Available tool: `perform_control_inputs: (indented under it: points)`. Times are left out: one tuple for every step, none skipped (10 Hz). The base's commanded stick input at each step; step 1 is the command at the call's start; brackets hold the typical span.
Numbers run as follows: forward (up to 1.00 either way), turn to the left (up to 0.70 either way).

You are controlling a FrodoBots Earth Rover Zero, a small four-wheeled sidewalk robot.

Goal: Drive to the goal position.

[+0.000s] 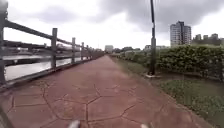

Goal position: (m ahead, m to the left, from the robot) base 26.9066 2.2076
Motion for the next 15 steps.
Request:
perform_control_inputs:
  points:
    - [0.7,0.0]
    - [0.7,0.02]
    - [0.7,0.22]
    - [0.7,0.32]
    - [0.7,0.16]
    - [0.7,0.0]
    - [0.7,0.0]
    - [0.7,0.0]
    - [0.7,0.0]
    - [0.7,0.03]
    - [0.7,0.14]
    - [0.7,0.27]
    - [0.7,0.28]
    - [0.7,0.08]
    - [0.7,0.0]
